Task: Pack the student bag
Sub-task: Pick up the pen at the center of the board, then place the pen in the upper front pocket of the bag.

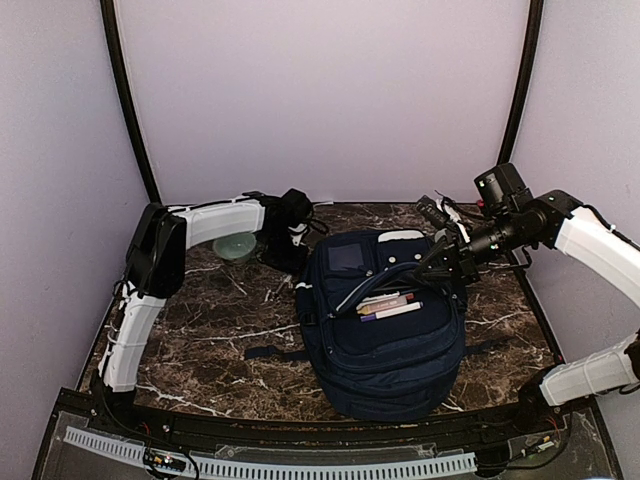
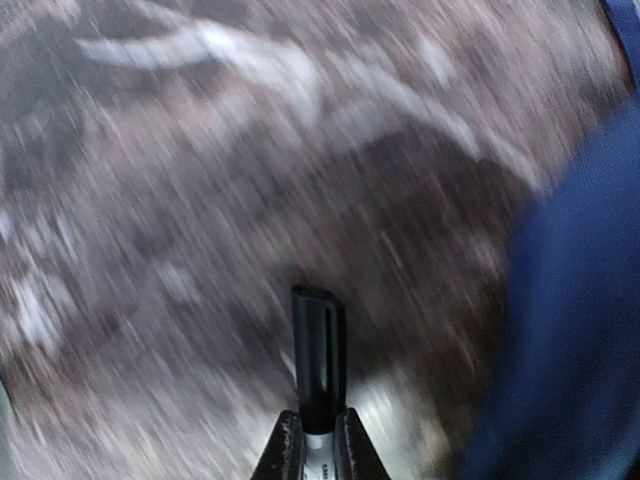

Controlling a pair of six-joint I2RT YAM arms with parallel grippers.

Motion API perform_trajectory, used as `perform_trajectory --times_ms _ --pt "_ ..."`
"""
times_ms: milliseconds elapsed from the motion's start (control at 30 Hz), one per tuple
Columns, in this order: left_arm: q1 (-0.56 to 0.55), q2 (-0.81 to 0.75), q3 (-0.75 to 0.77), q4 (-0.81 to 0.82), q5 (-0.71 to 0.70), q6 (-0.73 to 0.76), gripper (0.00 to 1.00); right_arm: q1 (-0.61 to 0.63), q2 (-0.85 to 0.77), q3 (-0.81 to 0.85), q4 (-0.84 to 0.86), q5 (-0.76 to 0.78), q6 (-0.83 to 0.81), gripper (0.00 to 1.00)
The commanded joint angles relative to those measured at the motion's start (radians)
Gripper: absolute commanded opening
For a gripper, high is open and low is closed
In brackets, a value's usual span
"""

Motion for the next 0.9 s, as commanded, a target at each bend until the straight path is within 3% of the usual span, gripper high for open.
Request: perform_trajectory --times_ms 0,167,333,500,633,867 --pt "-0.044 -0.203 -0.134 -0.108 -0.014 -0.014 0.02 -0.003 -0.036 0.008 0.061 -0.045 -0.002 0.00" --pt "-0.075 -0.399 -0.254 -0.099 -0.020 -0.012 0.03 -0.003 -0.041 0.009 0.065 -0.045 0.004 0.00" --pt "-0.133 -0.539 -0.253 -0.126 0.017 0.010 0.02 -0.003 -0.026 0.030 0.071 -0.050 0.028 0.00" --pt "-0.258 -0.712 -0.329 0.036 0.020 0.126 0.00 -0.006 -0.001 0.054 0.079 -0.029 0.056 0.00" --pt "-0.380 -0.819 -0.483 0.243 0.099 0.254 0.01 -0.012 0.016 0.067 0.083 -0.038 0.070 0.00" --pt "-0.539 -0.797 -0.506 0.422 0.239 0.331 0.01 -0.019 0.033 0.074 0.083 -0.047 0.080 0.00"
